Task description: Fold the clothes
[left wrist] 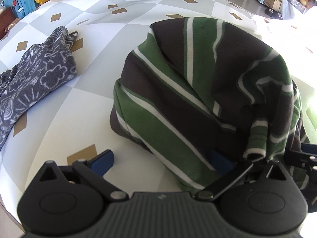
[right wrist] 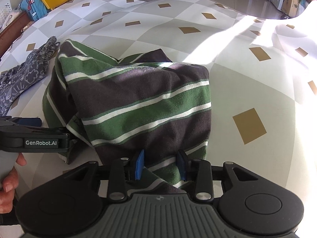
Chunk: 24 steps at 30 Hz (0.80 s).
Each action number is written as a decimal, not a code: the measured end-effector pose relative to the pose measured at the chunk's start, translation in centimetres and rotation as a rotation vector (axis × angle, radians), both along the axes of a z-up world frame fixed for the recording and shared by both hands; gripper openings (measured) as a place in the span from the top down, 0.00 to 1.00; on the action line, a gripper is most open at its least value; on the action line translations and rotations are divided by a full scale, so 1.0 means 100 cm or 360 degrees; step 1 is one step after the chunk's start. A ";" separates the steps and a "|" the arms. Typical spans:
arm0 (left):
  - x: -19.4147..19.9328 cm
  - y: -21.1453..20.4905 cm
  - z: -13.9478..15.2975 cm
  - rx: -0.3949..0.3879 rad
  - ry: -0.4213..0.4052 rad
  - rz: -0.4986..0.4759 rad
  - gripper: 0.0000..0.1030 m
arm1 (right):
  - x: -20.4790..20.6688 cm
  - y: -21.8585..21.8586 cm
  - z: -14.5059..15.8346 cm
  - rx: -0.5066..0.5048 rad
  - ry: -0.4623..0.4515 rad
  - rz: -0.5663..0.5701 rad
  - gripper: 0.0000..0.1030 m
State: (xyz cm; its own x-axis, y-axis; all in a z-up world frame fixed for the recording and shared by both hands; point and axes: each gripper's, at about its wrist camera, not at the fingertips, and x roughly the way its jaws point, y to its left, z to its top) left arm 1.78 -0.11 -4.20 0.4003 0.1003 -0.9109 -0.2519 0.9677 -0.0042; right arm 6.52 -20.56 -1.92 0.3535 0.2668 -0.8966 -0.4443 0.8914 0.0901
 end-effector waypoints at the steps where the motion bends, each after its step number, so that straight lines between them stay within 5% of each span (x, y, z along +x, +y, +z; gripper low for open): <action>1: -0.004 0.001 0.000 -0.0002 0.0007 -0.0006 0.00 | 0.000 -0.002 0.001 0.0010 0.0017 -0.0015 0.62; 6: -0.020 0.001 0.006 0.0029 0.0003 -0.0011 0.00 | -0.001 -0.012 0.016 0.0028 0.0016 -0.0085 0.57; 11: -0.031 -0.011 0.034 0.0264 -0.0162 -0.0167 0.00 | -0.007 -0.026 0.032 0.0072 -0.0031 -0.0157 0.53; 16: -0.022 -0.001 0.053 0.0190 -0.0165 -0.0154 0.00 | -0.006 -0.033 0.029 0.0091 0.0024 -0.0213 0.51; 24: -0.010 -0.006 0.045 0.0235 -0.0121 -0.0146 0.00 | -0.008 -0.029 0.010 0.0085 0.0102 -0.0207 0.50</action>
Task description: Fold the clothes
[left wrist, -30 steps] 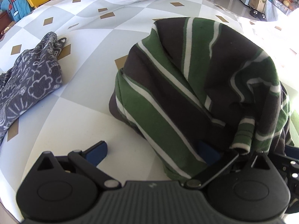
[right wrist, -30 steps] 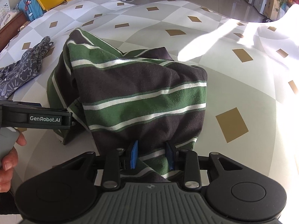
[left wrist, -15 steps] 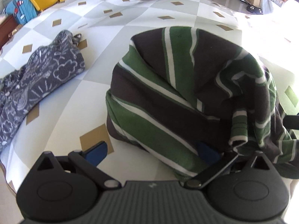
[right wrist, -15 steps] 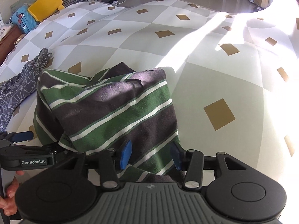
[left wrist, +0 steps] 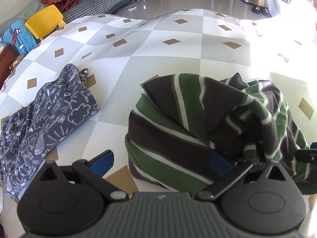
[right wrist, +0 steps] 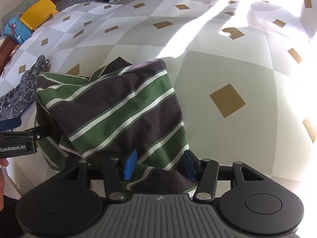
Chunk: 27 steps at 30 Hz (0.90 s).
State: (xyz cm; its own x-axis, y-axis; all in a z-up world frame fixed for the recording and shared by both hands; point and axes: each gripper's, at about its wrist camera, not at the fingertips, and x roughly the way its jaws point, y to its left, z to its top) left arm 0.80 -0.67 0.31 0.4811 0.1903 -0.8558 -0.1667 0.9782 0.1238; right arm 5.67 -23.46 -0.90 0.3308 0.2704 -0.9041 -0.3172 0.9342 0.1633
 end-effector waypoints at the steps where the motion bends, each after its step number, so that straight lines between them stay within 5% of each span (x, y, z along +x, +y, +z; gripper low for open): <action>1: 0.002 0.002 -0.005 -0.0003 0.0003 0.0013 0.00 | 0.000 0.001 -0.002 -0.0002 0.0006 0.0010 0.50; 13: 0.007 0.007 -0.038 -0.0062 0.0051 0.0008 0.00 | -0.005 0.023 -0.015 -0.0080 -0.0102 0.0125 0.47; 21: 0.007 0.007 -0.038 -0.0071 0.0049 0.0017 0.00 | -0.003 0.030 -0.012 -0.0036 -0.0130 0.0145 0.83; 27: 0.007 0.008 -0.039 -0.0087 0.0050 0.0025 0.00 | -0.001 0.026 0.008 0.0051 -0.0272 0.0092 0.90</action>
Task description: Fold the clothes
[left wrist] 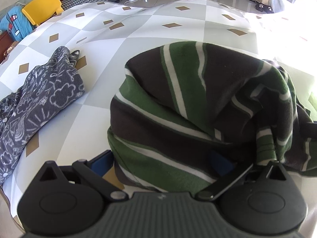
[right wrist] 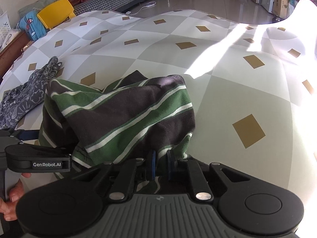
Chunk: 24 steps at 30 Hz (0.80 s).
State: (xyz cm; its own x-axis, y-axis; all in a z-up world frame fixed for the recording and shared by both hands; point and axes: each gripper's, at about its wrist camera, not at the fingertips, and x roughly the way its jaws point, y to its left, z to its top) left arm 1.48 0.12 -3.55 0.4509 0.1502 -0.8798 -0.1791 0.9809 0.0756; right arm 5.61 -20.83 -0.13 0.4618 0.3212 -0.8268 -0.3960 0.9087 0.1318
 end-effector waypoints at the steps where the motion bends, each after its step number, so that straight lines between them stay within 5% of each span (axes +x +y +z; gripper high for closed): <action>1: 0.000 0.001 0.000 -0.0009 0.0002 0.0004 0.00 | 0.002 -0.002 0.005 0.0037 -0.0023 -0.0018 0.91; 9: -0.001 0.001 0.000 -0.0030 0.0006 0.0001 0.00 | 0.010 0.001 0.046 0.0264 -0.0238 -0.0020 0.98; 16: 0.001 0.002 0.000 -0.0060 0.0030 0.0023 0.00 | 0.019 0.013 0.042 0.0214 -0.0179 -0.0015 0.96; 21: 0.002 0.000 0.001 -0.0040 0.0036 0.0020 0.00 | 0.018 0.013 0.026 0.0160 -0.0082 -0.0001 0.68; 24: 0.002 -0.001 0.001 -0.0037 0.0035 0.0024 0.00 | 0.018 0.009 0.019 0.0163 -0.0018 -0.0020 0.62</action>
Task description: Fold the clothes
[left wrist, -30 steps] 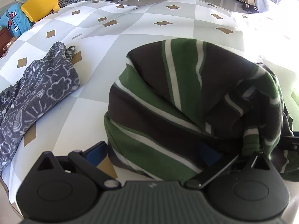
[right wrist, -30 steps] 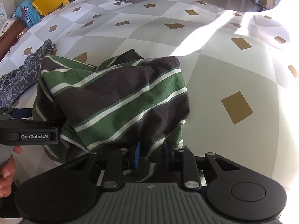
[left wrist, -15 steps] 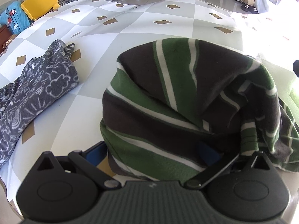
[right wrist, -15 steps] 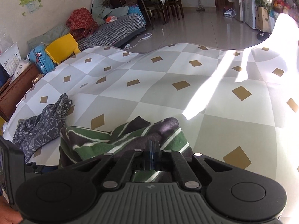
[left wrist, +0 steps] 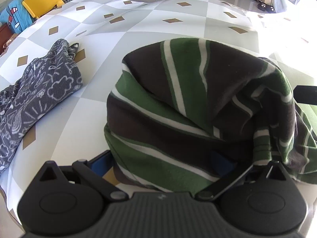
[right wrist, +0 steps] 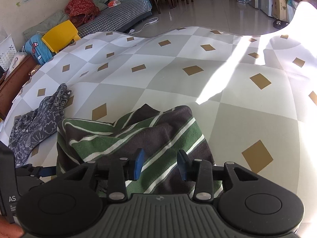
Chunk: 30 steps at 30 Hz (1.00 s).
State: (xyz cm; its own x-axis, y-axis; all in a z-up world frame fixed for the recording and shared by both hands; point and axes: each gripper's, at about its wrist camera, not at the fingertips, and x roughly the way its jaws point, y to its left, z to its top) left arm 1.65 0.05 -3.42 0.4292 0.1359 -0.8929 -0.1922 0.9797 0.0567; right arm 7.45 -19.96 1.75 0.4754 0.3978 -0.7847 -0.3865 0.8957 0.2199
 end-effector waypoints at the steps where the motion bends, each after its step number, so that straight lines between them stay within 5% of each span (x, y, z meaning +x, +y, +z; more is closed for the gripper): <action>1: 0.000 0.000 0.000 -0.0001 0.0000 0.0001 0.00 | 0.000 -0.001 -0.001 0.0006 0.0015 -0.0001 0.61; 15: -0.005 0.000 -0.001 -0.0023 -0.0009 0.0038 0.00 | -0.031 0.020 -0.011 -0.0066 0.0098 0.0332 0.51; 27: -0.006 -0.003 -0.001 -0.0010 -0.0021 0.0043 0.00 | -0.021 0.031 -0.042 -0.0194 0.0145 0.0241 0.51; 30: -0.006 -0.003 -0.001 -0.0014 -0.0020 0.0046 0.00 | -0.019 0.030 -0.041 -0.0190 0.0130 0.0192 0.68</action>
State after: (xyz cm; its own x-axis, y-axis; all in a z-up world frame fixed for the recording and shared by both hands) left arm 1.03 -0.27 -3.53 0.4366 0.1407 -0.8886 -0.2209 0.9742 0.0458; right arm 5.54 -16.99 -2.31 0.3627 0.3496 -0.8639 -0.4779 0.8656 0.1497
